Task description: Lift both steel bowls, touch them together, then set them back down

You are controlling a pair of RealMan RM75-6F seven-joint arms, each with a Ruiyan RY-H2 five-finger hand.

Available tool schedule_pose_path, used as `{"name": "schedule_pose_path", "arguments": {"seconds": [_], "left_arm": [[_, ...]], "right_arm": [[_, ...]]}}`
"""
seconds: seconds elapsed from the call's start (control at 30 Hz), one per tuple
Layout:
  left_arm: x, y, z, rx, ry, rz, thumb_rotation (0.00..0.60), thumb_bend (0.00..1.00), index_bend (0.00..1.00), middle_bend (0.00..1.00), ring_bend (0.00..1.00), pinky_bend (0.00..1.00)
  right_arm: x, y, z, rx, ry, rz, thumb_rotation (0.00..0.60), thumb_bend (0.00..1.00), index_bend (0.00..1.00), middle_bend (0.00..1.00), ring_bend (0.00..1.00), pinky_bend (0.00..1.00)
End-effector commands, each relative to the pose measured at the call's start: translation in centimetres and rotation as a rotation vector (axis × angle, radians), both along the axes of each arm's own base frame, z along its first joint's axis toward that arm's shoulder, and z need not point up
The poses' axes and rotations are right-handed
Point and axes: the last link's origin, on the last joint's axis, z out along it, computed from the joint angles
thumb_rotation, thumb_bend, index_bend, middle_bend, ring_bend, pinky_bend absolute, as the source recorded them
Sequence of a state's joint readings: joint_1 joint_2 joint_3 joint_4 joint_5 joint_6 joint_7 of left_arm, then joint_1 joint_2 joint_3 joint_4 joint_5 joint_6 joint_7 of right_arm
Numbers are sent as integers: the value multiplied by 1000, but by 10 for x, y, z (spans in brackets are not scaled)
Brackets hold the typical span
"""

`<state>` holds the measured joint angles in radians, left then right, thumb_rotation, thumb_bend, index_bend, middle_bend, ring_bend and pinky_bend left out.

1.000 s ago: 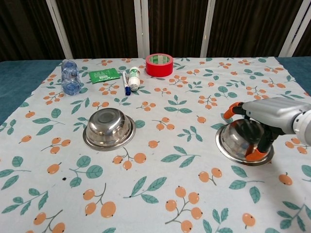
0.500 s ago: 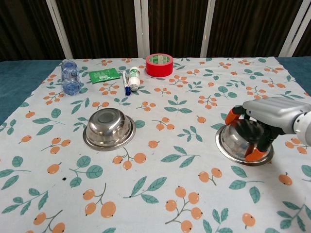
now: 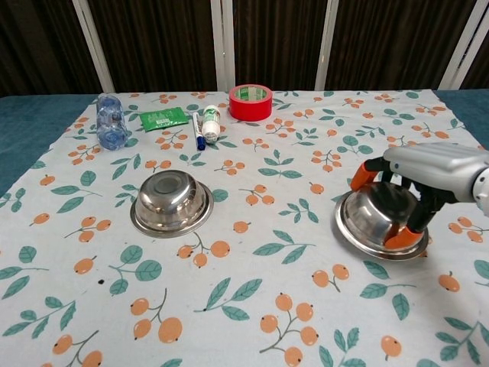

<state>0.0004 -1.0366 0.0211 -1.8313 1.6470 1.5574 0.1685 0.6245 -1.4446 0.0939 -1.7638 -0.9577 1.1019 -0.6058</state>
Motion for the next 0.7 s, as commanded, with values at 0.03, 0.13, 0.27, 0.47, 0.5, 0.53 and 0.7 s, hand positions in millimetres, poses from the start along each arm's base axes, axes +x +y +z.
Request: {"name": "schedule_pose_path", "arguments": {"seconds": [0.03, 0.13, 0.27, 0.47, 0.5, 0.53, 0.7], "left_arm": [[14, 7, -5, -40, -13, -35, 600, 106, 151, 0, 0, 9], [30, 21, -4, -81, -20, -46, 600, 91, 150, 0, 0, 9], [49, 46, -3, -141, 7, -19, 600, 72, 150, 0, 0, 9], [69, 98, -18, -238, -6, 22, 600, 71, 150, 0, 0, 9], [70, 106, -21, -248, 0, 29, 600, 71, 150, 0, 0, 9], [71, 113, -24, -257, 13, 35, 600, 71, 150, 0, 0, 9], [76, 144, -53, -319, 63, 62, 600, 58, 150, 0, 0, 9]], "right_arm": [[5, 4, 16, -26, 9, 20, 600, 52, 363, 307, 377, 340], [9, 7, 27, -36, 11, 23, 600, 52, 363, 307, 377, 340], [12, 10, 40, -59, 18, 29, 600, 52, 363, 307, 377, 340], [12, 12, 66, -107, -2, 31, 600, 52, 364, 307, 377, 340], [11, 12, 70, -113, -7, 31, 600, 52, 363, 307, 377, 340], [10, 13, 74, -120, -14, 31, 600, 52, 363, 307, 377, 340], [3, 13, 96, -158, -38, 25, 600, 52, 363, 307, 377, 339]]}}
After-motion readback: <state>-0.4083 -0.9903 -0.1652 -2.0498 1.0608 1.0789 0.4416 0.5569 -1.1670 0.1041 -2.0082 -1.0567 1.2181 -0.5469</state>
